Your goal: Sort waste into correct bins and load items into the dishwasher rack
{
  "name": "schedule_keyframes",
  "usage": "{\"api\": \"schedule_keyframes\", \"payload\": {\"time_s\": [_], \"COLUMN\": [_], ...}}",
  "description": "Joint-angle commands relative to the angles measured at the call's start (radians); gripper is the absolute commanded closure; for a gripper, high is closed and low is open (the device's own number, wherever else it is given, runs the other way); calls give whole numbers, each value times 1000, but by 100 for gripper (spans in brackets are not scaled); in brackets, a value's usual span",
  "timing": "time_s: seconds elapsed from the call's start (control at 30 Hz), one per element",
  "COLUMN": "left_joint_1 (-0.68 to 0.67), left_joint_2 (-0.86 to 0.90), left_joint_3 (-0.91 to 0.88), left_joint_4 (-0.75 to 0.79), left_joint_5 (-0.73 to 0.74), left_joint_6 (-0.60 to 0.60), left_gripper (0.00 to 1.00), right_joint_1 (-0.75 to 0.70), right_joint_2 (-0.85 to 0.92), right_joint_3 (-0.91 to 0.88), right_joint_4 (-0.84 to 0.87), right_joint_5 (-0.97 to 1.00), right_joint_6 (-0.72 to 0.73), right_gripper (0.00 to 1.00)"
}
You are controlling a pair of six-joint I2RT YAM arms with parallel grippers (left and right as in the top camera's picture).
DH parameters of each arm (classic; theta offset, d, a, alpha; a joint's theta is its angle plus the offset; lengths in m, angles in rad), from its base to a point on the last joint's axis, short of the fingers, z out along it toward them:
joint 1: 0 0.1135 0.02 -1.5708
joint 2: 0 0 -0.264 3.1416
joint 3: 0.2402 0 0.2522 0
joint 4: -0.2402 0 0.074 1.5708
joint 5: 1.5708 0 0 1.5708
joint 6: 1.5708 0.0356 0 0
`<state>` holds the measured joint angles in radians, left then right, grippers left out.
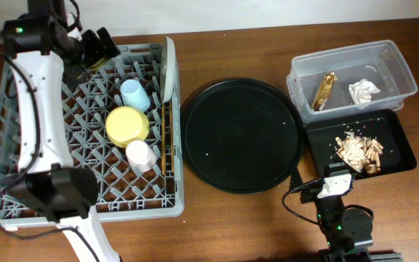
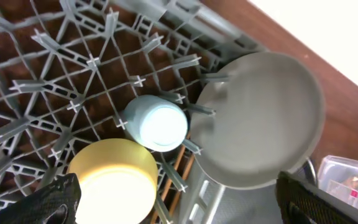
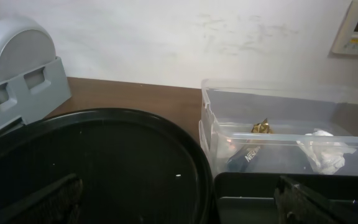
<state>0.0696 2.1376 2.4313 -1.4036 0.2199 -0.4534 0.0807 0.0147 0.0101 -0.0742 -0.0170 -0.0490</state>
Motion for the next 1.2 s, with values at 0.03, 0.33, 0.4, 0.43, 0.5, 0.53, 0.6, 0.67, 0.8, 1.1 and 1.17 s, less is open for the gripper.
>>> {"api": "schedule_keyframes", "payload": {"time_s": [0.03, 0.33, 0.4, 0.43, 0.5, 0.53, 0.6, 0.67, 0.8, 1.1, 1.17], "left_joint_1": [-4, -4, -4, -4, -4, -4, -4, -4, -4, -29, -51], "left_joint_2": [-229, -602, -715, -779, -912, -970, -1096, -1244, -1514, -1862, -1913], "left_joint_3": [11, -6, -66, -122, -265, -337, -511, -737, -1198, -1891, -2007], "left_joint_4": [-1, -1, -1, 0, 0, 0, 1, 0, 75, 1015, 1234], "left_joint_5": [-8, -8, -55, -65, -88, -101, -114, -145, -166, -192, -214], "left_joint_6": [13, 14, 17, 17, 20, 21, 20, 20, 20, 21, 21], "left_gripper": [1, 1, 1, 1, 1, 1, 1, 1, 1, 1, 1], "right_joint_1": [-4, -4, -4, -4, -4, -4, -4, -4, -4, -4, -4], "right_joint_2": [-11, -11, -11, -11, -11, -11, -11, -11, -11, -11, -11], "right_joint_3": [-5, -5, -5, -5, -5, -5, -5, -5, -5, -5, -5], "right_joint_4": [-5, -5, -5, -5, -5, -5, -5, -5, -5, -5, -5], "right_joint_5": [13, 13, 13, 13, 13, 13, 13, 13, 13, 13, 13], "right_joint_6": [1, 0, 0, 0, 1, 0, 1, 0, 0, 0, 0], "right_gripper": [1, 1, 1, 2, 1, 1, 1, 1, 1, 2, 2]}}
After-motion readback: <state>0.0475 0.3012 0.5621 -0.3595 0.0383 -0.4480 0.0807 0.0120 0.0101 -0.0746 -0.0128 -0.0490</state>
